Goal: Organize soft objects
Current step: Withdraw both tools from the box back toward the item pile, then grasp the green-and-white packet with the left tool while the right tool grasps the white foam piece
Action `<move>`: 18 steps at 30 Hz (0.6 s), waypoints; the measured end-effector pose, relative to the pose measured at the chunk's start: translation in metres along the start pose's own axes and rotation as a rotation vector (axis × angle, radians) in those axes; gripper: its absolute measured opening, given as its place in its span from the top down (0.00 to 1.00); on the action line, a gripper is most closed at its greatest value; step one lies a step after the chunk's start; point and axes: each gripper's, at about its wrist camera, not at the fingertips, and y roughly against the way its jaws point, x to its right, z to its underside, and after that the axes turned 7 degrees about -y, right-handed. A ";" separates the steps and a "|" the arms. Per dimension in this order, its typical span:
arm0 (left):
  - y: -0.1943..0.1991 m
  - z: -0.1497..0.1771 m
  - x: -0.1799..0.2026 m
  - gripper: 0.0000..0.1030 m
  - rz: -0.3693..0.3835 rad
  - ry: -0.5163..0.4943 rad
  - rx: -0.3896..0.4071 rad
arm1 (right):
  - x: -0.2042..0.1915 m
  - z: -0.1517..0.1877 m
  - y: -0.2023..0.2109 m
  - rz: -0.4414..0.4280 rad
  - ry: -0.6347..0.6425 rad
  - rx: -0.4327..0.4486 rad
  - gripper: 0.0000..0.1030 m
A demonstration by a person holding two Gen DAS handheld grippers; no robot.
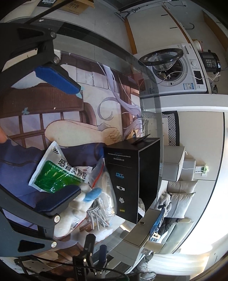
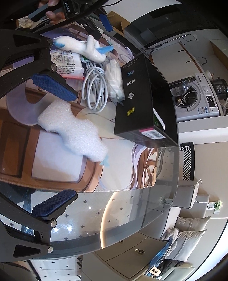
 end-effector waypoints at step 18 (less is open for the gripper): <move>-0.012 0.007 0.020 0.00 0.037 -0.093 -0.095 | 0.013 0.003 0.001 0.028 -0.020 0.014 0.01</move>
